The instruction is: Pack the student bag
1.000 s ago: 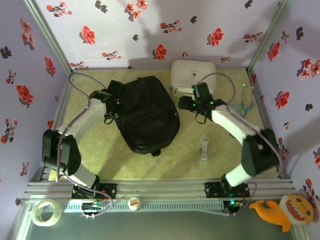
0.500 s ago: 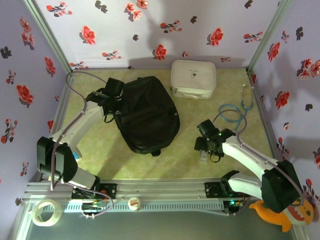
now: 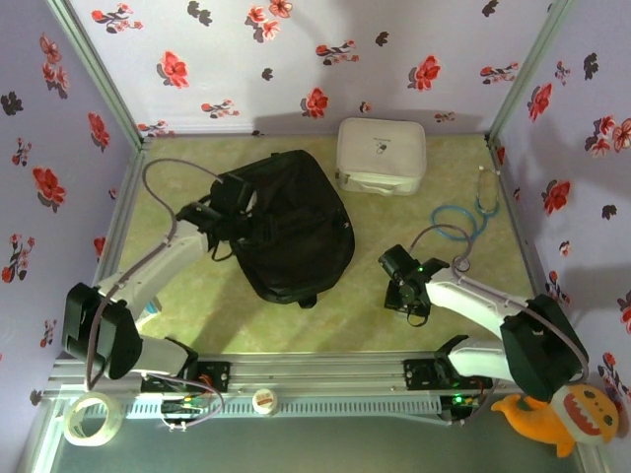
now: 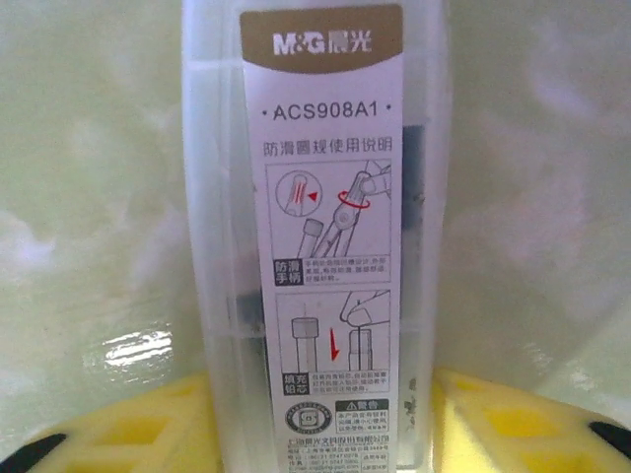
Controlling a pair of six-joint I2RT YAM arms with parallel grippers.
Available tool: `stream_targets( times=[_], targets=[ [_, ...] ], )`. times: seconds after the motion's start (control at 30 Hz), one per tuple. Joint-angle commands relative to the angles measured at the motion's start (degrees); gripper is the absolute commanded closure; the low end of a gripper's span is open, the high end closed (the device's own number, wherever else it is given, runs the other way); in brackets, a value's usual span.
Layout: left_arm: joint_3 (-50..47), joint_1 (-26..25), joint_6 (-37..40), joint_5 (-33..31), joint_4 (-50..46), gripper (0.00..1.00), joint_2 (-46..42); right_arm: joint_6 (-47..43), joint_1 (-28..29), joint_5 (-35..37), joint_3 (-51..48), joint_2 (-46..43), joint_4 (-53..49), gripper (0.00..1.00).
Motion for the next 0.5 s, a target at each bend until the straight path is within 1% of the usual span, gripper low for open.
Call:
stream_targets(
  times=[0.0, 0.1, 0.2, 0.3, 0.37, 0.47],
  targets=[
    [-5.52, -3.76, -5.62, 3.02, 7.35, 0.26, -0.98, 0.91, 0.44, 1.82, -0.35, -1.1, 0.37, 0.55],
    [-9.96, -7.3, -9.18, 4.27, 14.55, 0.27, 1.3, 0.96, 0.31, 4.77, 0.84, -3.8, -0.81, 0.57],
    [-10.27, -10.48, -10.52, 4.46, 18.34, 0.28, 6.06, 1.22, 0.11, 8.43, 2.83, -6.36, -3.12, 0.58],
    [-8.11, -13.91, -10.42, 5.15, 21.39, 0.28, 10.98, 0.06, -1.14, 9.82, 4.78, -8.43, -4.14, 0.58],
    [-5.32, -16.13, -10.07, 6.39, 22.62, 0.29, 14.34, -1.2, -2.55, 9.52, 6.02, -9.42, -3.81, 0.57],
    [-0.38, -18.68, -8.74, 7.16, 21.12, 0.29, 16.9, -3.02, -4.3, 8.52, 8.17, -9.66, -3.53, 0.57]
  ],
)
